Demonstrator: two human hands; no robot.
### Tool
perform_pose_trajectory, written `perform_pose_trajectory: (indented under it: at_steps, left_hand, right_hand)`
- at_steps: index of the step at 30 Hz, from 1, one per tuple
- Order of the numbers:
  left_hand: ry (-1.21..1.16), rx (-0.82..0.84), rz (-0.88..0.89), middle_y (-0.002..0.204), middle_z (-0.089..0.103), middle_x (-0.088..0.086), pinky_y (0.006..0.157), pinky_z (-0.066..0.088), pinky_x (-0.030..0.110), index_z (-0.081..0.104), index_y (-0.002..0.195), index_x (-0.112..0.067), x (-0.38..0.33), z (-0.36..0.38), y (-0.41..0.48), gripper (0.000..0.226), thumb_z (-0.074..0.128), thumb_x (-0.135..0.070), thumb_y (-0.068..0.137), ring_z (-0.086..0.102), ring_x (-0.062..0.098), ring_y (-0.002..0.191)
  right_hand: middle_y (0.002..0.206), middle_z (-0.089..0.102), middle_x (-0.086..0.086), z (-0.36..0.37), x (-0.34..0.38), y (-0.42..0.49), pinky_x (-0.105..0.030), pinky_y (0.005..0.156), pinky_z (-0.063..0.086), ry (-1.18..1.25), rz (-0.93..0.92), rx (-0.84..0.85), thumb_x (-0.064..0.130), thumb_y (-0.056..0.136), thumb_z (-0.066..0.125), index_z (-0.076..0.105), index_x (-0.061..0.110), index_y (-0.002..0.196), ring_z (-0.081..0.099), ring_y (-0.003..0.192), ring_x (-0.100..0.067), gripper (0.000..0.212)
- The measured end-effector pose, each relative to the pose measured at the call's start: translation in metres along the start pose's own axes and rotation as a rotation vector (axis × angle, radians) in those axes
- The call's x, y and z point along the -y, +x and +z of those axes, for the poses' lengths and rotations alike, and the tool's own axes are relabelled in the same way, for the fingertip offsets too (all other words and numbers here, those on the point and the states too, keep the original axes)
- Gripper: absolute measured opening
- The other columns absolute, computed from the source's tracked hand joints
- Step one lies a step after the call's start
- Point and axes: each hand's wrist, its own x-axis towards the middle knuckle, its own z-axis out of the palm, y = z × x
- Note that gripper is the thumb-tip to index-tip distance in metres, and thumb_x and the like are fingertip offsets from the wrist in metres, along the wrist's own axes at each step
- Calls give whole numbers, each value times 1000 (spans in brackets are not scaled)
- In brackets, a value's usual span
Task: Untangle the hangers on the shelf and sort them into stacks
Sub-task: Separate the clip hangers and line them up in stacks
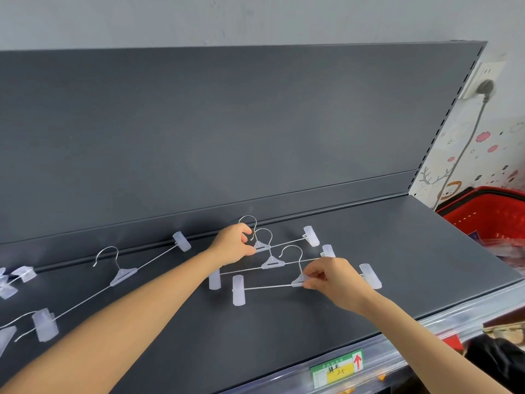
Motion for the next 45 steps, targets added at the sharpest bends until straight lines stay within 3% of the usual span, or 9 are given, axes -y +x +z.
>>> perform_pose_trajectory:
  at_steps: [4,8,12,17,21,27,33,39,45]
  left_hand:
    - [199,-20,144,81,53,-7,73,43,26,68,84,-10,0,-2,-23,21,74,-28,74,49,4,78]
    - [389,93,79,78,64,0,52,35,24,64,68,-16,-2,-2,-34,20,70,-34,75,58,16,76]
    - [387,72,58,71,63,-2,58,43,27,53,56,-22,1,5,-33,25,67,-27,76,60,18,73]
    - [384,4,40,75,64,0,58,41,27,49,56,-20,2,10,-33,28,65,-26,78,61,21,76]
    - [341,-18,48,68,57,-6,58,41,27,54,60,-19,4,10,-32,24,65,-27,79,57,18,73]
    - [203,-46,118,98,55,-3,81,45,29,61,90,-20,17,-1,-24,16,68,-30,80,54,14,90]
    - [110,24,143,107,58,-6,80,43,23,56,89,-31,21,-3,-25,23,74,-32,75,54,11,102]
    - [199,55,189,93,57,-3,77,43,27,62,67,-29,19,2,-24,14,72,-25,76,51,9,84]
    - [197,55,223,87,54,-4,67,38,18,68,69,-18,18,1,-22,6,71,-18,75,48,2,73]
  right_hand:
    - [69,49,-2,3,2,0,-20,51,28,-56,-30,23,27,88,59,62,6,85,32,58,-12,21]
    - [66,47,5,3,2,2,-16,54,32,-60,-52,37,24,89,58,64,10,85,34,58,-12,16]
    - [70,56,0,6,5,8,-16,55,35,-40,-80,34,23,88,61,64,10,83,37,58,-10,14]
    - [58,45,8,12,11,10,-18,57,36,-71,-133,36,24,87,62,63,14,76,42,57,-5,15]
    - [74,55,8,14,13,10,-6,69,34,-70,-138,35,24,88,61,67,16,89,45,65,-7,10]
    - [86,66,1,11,6,13,-19,65,43,-31,-126,92,23,86,64,69,18,90,57,77,-15,9]
    - [82,64,-6,8,0,18,-21,62,38,-56,-169,95,23,88,60,69,16,87,45,66,-13,11]
    - [82,61,-14,12,-3,23,-30,63,37,-87,-195,89,24,89,57,66,9,85,36,63,-10,18]
    - [80,59,-14,12,2,25,-26,61,33,-121,-231,91,24,91,55,66,6,89,33,64,-9,21]
